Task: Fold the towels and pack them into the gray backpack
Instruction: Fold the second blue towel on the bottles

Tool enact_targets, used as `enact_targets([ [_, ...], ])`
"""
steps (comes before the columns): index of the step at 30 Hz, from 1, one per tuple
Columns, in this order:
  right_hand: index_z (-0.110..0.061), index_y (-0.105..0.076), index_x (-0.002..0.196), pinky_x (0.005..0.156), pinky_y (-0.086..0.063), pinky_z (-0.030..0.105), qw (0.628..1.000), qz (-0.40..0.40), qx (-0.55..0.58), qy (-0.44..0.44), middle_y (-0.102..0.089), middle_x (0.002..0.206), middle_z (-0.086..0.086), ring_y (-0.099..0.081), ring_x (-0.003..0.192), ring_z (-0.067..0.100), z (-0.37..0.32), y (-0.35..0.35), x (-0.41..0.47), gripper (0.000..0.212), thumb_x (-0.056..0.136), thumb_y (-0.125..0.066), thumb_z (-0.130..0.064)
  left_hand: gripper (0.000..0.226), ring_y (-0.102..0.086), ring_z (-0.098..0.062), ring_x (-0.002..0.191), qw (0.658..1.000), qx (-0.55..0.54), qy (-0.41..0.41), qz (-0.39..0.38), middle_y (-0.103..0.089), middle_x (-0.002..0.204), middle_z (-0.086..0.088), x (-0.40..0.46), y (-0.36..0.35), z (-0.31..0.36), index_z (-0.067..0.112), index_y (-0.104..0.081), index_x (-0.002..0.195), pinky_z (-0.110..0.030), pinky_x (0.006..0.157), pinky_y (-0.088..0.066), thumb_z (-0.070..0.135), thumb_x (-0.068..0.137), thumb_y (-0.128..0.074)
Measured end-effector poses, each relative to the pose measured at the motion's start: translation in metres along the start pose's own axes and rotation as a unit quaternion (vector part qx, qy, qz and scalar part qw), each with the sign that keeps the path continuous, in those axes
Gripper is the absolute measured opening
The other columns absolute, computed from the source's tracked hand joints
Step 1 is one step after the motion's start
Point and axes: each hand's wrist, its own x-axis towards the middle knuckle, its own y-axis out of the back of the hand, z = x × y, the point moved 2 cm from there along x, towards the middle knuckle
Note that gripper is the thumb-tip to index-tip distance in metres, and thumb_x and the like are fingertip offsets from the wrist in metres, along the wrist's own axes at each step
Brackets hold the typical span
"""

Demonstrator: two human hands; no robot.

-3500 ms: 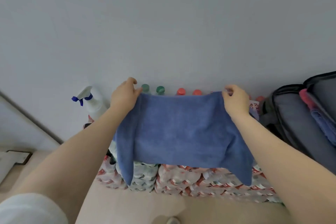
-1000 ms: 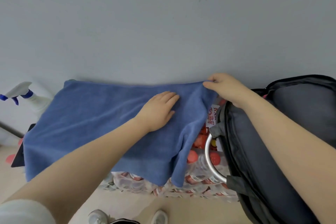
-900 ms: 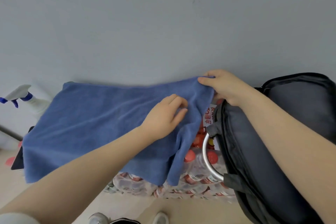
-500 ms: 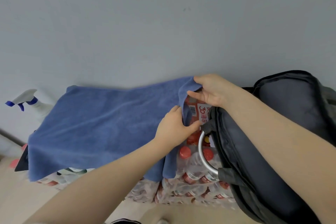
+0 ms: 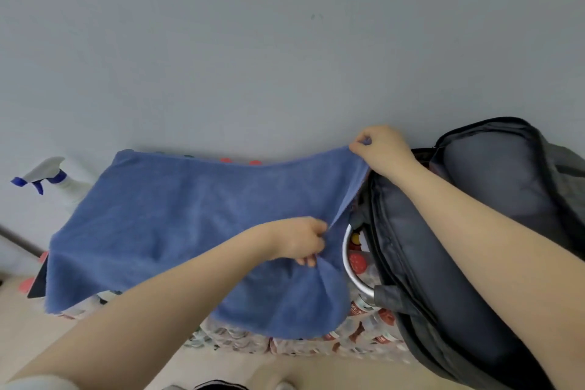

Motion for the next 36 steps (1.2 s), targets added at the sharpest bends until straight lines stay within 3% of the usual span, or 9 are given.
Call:
enact_targets([
  [2,0.001,-0.065,0.093,0.063,-0.04,0.027,0.999,-0.034,0.009,0.017,-0.061,0.084,0.01,-0.056,0.082,0.022,-0.005,-0.008,-0.005,0.02,0.086,-0.055,-0.015,0.02,-0.059,-0.015,0.067,1.0,0.029,-0.007,0.005,-0.063,0.083,-0.008,-0.004,0.009,-0.003,0.01,-0.052,0.099,-0.022,0.064,-0.049,0.004,0.086,-0.039],
  [7,-0.016,-0.061,0.095,0.054,-0.035,0.018,0.983,-0.123,0.101,0.086,-0.048,0.069,-0.006,-0.047,0.065,0.01,-0.045,-0.015,-0.023,0.01,0.088,-0.055,-0.014,0.023,-0.053,-0.008,0.057,0.967,-0.108,-0.047,0.225,-0.062,0.072,0.005,-0.022,0.059,-0.015,0.017,-0.057,0.104,-0.012,0.05,-0.042,0.007,0.09,-0.042],
  [12,-0.016,-0.063,0.079,0.052,-0.049,0.019,0.914,-0.303,0.244,0.118,-0.061,0.069,0.001,-0.058,0.054,0.009,-0.105,-0.024,-0.038,0.011,0.089,-0.058,-0.012,0.022,-0.054,-0.003,0.05,0.926,-0.127,-0.032,0.355,-0.062,0.069,0.007,-0.047,0.095,-0.06,0.018,-0.059,0.087,-0.016,0.052,-0.042,0.005,0.088,-0.043],
  [16,-0.021,-0.062,0.095,0.061,-0.053,0.015,0.849,-0.434,0.253,0.166,-0.068,0.087,-0.005,-0.066,0.075,0.003,-0.15,-0.041,-0.033,0.029,0.09,-0.048,0.003,0.023,-0.055,0.005,0.05,0.887,-0.116,-0.013,0.446,-0.062,0.07,0.009,-0.076,0.127,-0.106,0.017,-0.061,0.089,-0.009,0.053,-0.043,0.004,0.086,-0.043],
  [22,-0.019,-0.063,0.084,0.051,-0.045,0.011,0.851,-0.37,0.298,0.225,-0.07,0.064,-0.012,-0.065,0.063,-0.002,-0.237,-0.09,-0.02,0.019,0.088,-0.056,-0.002,0.026,-0.053,-0.01,0.068,0.84,-0.154,0.04,0.519,-0.06,0.077,0.002,-0.114,0.177,-0.182,0.017,-0.056,0.094,-0.019,0.06,-0.041,-0.001,0.087,-0.038],
  [25,-0.018,-0.063,0.077,0.05,-0.04,0.01,0.856,-0.328,0.326,0.229,-0.066,0.055,-0.013,-0.059,0.055,-0.003,-0.281,-0.118,-0.014,0.018,0.087,-0.058,-0.004,0.031,-0.053,-0.015,0.075,0.835,-0.164,0.063,0.522,-0.059,0.079,0.008,-0.128,0.202,-0.22,0.013,-0.056,0.106,-0.022,0.064,-0.043,0.0,0.089,-0.034],
  [29,-0.023,-0.063,0.074,0.076,-0.045,0.016,0.898,-0.283,0.243,0.233,-0.061,0.073,-0.015,-0.058,0.077,0.003,-0.312,-0.176,-0.001,0.017,0.083,-0.065,-0.009,0.036,-0.055,-0.017,0.081,0.843,-0.255,0.094,0.464,-0.06,0.1,-0.005,-0.127,0.226,-0.267,0.01,-0.048,0.125,-0.018,0.06,-0.046,0.003,0.094,-0.03],
  [32,-0.016,-0.065,0.082,0.089,-0.045,0.03,0.911,-0.303,0.206,0.189,-0.061,0.083,-0.005,-0.056,0.086,0.011,-0.314,-0.218,0.007,0.01,0.087,-0.059,-0.01,0.036,-0.055,-0.028,0.11,0.858,-0.309,0.116,0.395,-0.053,0.12,-0.01,-0.114,0.238,-0.295,0.008,-0.043,0.132,-0.027,0.086,-0.046,0.009,0.098,-0.031],
  [36,-0.008,-0.065,0.091,0.089,-0.045,0.032,0.933,-0.287,0.15,0.155,-0.063,0.089,0.0,-0.057,0.088,0.015,-0.315,-0.251,0.01,0.011,0.09,-0.055,-0.011,0.019,-0.052,-0.022,0.079,0.867,-0.372,0.15,0.297,-0.053,0.096,-0.012,-0.093,0.244,-0.321,0.01,-0.054,0.094,-0.035,0.082,-0.045,0.021,0.097,-0.038],
])
